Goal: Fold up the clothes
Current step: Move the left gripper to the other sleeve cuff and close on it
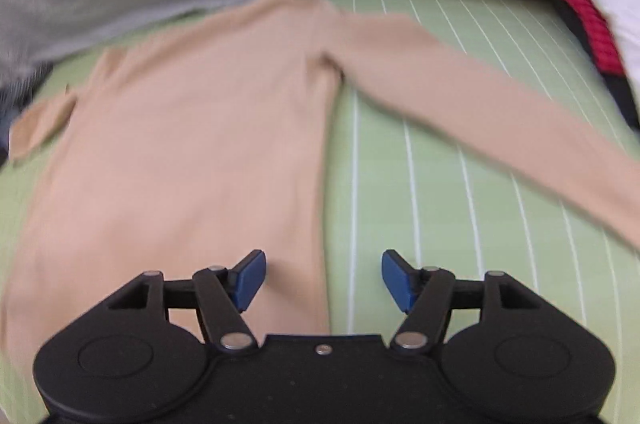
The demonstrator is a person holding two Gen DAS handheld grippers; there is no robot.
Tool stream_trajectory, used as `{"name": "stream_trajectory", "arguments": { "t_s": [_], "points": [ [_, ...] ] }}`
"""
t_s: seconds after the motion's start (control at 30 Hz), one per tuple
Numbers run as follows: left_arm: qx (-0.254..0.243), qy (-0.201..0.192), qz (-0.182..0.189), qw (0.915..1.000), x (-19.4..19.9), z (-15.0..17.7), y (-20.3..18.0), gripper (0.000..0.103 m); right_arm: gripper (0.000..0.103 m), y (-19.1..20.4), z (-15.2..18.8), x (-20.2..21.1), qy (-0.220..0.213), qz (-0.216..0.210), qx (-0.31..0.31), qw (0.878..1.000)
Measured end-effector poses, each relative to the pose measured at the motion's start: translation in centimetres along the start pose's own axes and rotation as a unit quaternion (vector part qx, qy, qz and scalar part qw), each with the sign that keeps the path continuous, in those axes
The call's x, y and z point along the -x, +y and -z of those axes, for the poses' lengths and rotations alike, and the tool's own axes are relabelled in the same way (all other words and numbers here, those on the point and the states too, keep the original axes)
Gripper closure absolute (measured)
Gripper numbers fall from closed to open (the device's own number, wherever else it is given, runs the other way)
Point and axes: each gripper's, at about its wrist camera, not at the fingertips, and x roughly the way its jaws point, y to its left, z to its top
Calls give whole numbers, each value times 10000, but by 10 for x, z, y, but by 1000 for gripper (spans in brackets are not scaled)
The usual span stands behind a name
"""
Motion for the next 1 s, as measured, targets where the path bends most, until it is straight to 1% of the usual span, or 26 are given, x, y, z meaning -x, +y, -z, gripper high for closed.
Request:
{"name": "stream_trajectory", "arguments": {
  "t_s": [0.03,0.07,0.1,0.13,0.17,0.23,0.3,0.43,0.47,0.5,0.53,0.57,0.6,0.63,0.67,0.7,0.77,0.9,1.0],
  "points": [
    [-2,-18,25,10000,8,7,1,2,40,1,11,6,-28,37,105,9999],
    [-8,-32,47,10000,15,14,3,2,50,3,22,12,-55,74,209,9997],
    [-26,-33,61,10000,21,22,4,2,69,4,31,18,-85,83,298,9995],
    [-46,-30,78,10000,27,29,5,2,80,5,38,23,-117,44,360,9993],
    [-76,-9,106,9999,33,37,6,2,100,6,43,27,-138,20,401,9991],
    [-132,47,148,9998,42,49,11,2,101,7,48,32,-137,46,422,9990],
    [-179,84,165,9997,51,59,16,2,101,10,54,37,-111,173,448,9988],
    [-165,35,89,9998,65,64,34,2,99,6,65,47,4,424,121,9990],
    [-126,21,62,9999,67,63,40,2,93,8,65,48,7,485,85,9988],
    [-89,4,37,10000,69,62,46,2,70,10,64,49,-23,571,39,9984],
    [-60,-19,25,10000,71,60,53,2,54,14,63,51,-79,686,-14,9976],
    [-45,-40,9,10000,72,57,59,2,29,18,61,52,-151,770,-59,9969],
    [-34,-59,-8,10000,73,54,65,2,22,23,59,53,-251,804,-94,9964],
    [-37,-73,-33,10000,74,51,72,2,22,29,56,53,-327,815,-123,9961],
    [-39,-82,-58,9999,75,48,79,2,19,36,53,50,-343,780,-139,9963],
    [-38,-80,-83,9999,75,43,88,2,11,44,51,46,-324,734,-150,9967],
    [-13,-96,-138,9999,75,33,106,2,2,62,46,38,-278,647,-163,9974],
    [84,-190,-240,9995,69,8,145,2,0,102,34,15,-118,510,-153,9985],
    [134,-205,-266,9993,55,-13,171,2,0,126,23,1,-100,488,-214,9985]
  ]
}}
